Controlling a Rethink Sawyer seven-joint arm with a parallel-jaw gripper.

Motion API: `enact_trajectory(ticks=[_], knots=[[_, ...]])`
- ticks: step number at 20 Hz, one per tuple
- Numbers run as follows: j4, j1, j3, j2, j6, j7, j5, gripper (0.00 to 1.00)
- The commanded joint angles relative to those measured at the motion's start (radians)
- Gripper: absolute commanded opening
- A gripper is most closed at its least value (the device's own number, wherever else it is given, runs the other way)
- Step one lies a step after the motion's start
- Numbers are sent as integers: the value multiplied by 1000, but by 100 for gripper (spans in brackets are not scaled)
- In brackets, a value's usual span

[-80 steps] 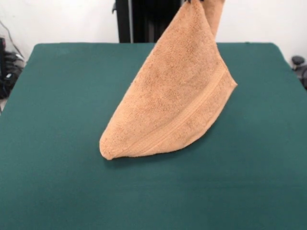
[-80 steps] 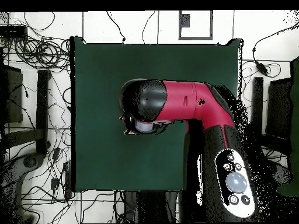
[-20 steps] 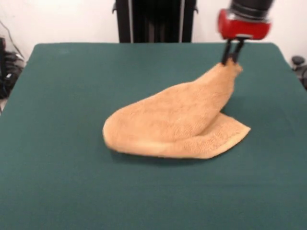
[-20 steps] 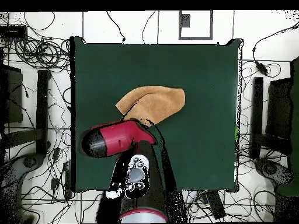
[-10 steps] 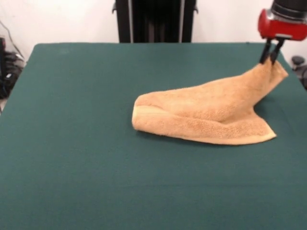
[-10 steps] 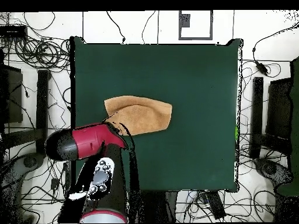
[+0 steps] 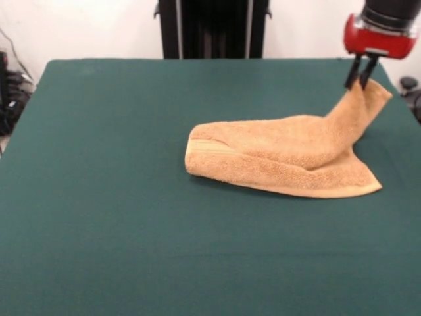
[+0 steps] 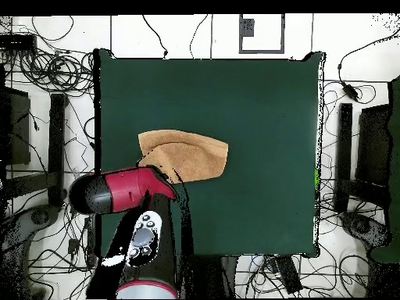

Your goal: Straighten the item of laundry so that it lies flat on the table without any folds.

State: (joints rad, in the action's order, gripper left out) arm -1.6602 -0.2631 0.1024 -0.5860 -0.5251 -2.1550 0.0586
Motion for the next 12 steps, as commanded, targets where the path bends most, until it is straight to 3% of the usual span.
enact_trajectory(ticks=[1, 4, 7, 12], knots=[[-136, 124, -49, -3, 91, -3, 71, 0], [-149, 163, -71, -19, 88, 35, 100, 0], [-146, 157, -66, -54, 25, 25, 105, 0], [-130, 153, -73, -41, 28, -7, 126, 0]])
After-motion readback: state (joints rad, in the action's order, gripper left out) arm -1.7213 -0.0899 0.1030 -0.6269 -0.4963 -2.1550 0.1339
